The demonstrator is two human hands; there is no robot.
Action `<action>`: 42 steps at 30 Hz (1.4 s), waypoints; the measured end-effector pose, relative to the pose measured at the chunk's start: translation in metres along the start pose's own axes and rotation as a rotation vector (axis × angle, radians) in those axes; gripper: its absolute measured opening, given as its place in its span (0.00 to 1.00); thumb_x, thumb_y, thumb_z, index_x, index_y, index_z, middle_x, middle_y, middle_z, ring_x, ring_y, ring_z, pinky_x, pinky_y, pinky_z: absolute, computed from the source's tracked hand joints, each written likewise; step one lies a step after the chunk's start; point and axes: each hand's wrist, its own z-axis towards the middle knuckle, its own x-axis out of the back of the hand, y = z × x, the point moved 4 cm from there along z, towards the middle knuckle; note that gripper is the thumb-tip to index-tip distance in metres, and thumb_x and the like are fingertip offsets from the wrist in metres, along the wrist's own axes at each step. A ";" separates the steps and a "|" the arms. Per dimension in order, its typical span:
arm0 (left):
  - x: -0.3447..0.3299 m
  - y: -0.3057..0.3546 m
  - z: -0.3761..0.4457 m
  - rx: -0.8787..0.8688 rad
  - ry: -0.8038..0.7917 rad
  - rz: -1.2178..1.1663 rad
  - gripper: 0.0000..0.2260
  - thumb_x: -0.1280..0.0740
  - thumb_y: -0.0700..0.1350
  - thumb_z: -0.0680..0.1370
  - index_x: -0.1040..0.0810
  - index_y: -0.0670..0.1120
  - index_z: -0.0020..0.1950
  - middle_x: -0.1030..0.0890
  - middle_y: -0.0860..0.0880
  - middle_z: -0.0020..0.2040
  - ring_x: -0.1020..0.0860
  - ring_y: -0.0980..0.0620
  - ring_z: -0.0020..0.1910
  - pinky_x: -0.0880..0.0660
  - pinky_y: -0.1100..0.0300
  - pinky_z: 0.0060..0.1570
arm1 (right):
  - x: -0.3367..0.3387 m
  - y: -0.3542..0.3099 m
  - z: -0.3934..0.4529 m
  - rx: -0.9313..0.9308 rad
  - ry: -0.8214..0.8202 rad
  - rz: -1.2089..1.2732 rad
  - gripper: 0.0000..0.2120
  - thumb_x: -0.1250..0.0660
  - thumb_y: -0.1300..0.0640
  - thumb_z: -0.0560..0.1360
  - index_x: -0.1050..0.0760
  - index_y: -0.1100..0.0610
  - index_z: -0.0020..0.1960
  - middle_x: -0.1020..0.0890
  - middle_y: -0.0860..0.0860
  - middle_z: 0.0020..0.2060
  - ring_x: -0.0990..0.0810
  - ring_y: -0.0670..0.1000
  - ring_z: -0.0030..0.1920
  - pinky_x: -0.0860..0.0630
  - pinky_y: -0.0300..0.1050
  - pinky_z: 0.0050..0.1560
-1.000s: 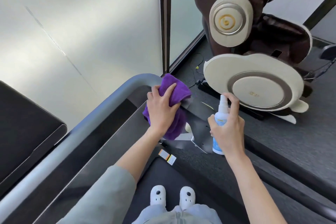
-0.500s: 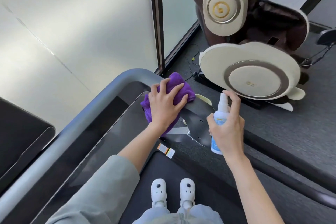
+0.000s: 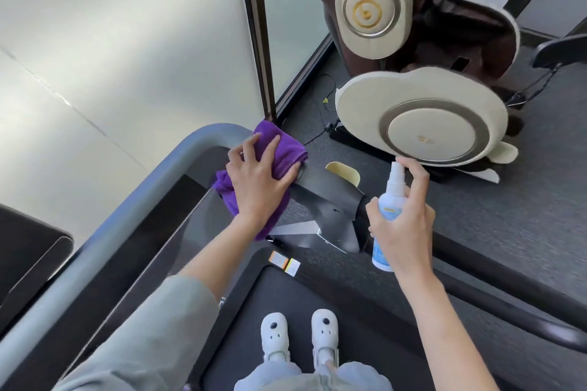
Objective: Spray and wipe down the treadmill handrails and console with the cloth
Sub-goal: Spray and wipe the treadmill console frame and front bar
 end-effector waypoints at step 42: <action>0.027 0.045 -0.029 -0.140 -0.036 -0.284 0.17 0.27 0.49 0.69 0.17 0.53 0.57 0.24 0.48 0.61 0.28 0.43 0.55 0.30 0.49 0.55 | 0.017 -0.003 -0.013 -0.002 0.015 0.023 0.30 0.34 0.66 0.73 0.37 0.41 0.68 0.21 0.51 0.43 0.19 0.66 0.37 0.21 0.62 0.45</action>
